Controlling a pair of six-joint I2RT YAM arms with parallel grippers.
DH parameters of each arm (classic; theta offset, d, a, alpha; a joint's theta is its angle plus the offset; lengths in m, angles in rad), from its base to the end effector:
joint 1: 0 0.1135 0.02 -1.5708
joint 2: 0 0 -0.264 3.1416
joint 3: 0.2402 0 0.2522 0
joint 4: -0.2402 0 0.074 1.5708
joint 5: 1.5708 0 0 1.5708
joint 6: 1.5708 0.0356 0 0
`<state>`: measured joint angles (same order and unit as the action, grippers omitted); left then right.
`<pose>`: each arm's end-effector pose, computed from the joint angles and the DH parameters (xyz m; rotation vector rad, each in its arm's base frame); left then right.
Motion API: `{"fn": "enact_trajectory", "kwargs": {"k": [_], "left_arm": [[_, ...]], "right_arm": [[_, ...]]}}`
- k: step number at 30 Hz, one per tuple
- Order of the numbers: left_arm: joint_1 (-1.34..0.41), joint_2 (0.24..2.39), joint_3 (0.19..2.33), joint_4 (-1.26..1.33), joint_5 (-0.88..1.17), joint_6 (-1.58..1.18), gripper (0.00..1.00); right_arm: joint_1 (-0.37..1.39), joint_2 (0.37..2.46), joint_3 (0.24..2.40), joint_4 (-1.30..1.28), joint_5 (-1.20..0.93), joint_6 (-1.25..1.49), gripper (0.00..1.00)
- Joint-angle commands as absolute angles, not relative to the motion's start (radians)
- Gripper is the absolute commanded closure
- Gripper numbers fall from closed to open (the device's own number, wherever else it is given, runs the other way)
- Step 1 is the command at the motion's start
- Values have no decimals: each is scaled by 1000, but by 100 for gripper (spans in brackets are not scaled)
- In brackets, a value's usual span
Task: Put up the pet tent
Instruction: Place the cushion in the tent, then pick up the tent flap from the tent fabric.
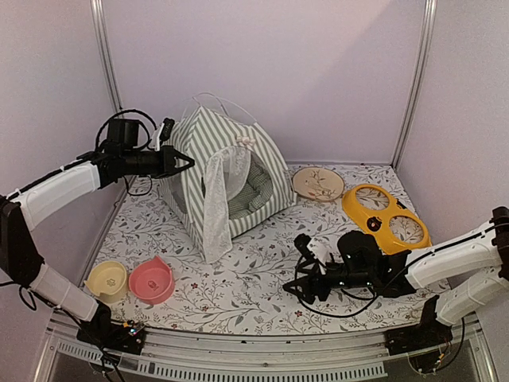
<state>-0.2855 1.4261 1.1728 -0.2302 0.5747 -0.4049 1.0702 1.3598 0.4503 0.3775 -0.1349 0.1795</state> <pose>0.3074 -0.1104 0.3231 0.2481 2.1097 -1.0092 0.1190 0.2275 0.1597 -1.0360 1.9709 0.8661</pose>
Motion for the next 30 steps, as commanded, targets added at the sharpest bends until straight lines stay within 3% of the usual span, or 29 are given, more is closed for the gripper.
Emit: {"fn": "enact_trajectory", "kwargs": {"k": [1,5,11,22,25,26,27,30], "left_arm": [[-279,1449,1193,-273,685,-400,100],[-289,1447,1196,-288,733,-379,100],[-297,1421,1205,-302,743,-347,100],[-302,1412,1226,-269,846,-261,100],[-305,1411,1236,-278,861,-225,100],[-306,1413,1242,-283,855,-212,100],[-305,1415,1252,-292,842,-195,100],[-302,1428,1295,-326,777,-136,100]], "right_arm": [[1012,1344,642,432,-54,183,22],[960,1580,982,348,59,214,23],[879,1949,1263,407,107,328,21],[867,2280,1576,474,135,456,16],[865,2379,1689,473,149,470,19],[861,2393,1710,469,151,478,25],[858,2393,1718,464,147,486,40],[859,2266,1628,450,137,492,100]]}}
